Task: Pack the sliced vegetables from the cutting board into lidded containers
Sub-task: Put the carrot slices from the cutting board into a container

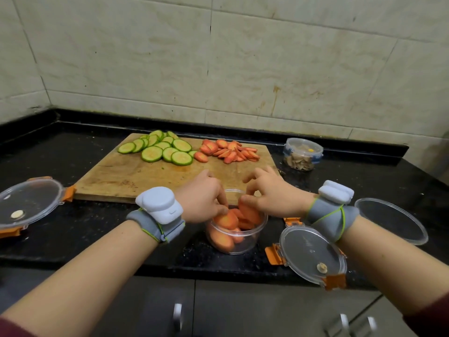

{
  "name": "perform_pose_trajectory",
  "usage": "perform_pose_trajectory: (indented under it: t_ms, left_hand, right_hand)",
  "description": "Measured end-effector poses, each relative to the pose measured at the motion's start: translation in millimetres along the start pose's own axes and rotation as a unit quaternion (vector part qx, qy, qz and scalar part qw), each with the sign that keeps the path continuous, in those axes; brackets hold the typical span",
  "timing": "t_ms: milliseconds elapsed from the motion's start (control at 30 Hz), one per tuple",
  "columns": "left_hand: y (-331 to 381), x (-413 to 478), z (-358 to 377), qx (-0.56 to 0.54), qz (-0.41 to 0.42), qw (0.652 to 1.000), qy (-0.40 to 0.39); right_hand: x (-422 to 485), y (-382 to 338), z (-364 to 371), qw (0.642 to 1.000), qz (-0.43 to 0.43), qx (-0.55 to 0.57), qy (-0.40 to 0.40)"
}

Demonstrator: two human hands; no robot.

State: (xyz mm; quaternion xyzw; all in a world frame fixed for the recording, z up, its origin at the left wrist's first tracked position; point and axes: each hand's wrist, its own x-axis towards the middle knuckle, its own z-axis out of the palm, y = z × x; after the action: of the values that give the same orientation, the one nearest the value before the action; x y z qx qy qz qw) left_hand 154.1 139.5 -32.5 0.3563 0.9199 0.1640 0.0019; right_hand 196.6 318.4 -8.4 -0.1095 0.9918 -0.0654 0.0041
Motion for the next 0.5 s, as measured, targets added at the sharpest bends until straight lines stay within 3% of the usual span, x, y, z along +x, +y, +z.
perform_pose_trajectory:
  t_ms: [67,167,333,500]
  left_hand:
    - [2,0,1,0.037,0.015,0.999,0.018]
    - [4,1,3,0.076,-0.007,0.996,0.041]
    - [-1,4,9,0.007,-0.082,0.997,0.015]
    - [-3,7,11,0.002,-0.084,0.996,0.012]
  right_hand:
    - [-2,-1,-2,0.997,0.02,0.057,-0.047]
    - [-2,0,4,0.996,0.024,0.021,-0.088]
    - [-3,2,0,0.993,0.019,0.042,-0.112]
    - [-5,-3,-9,0.983,0.011,0.139,-0.124]
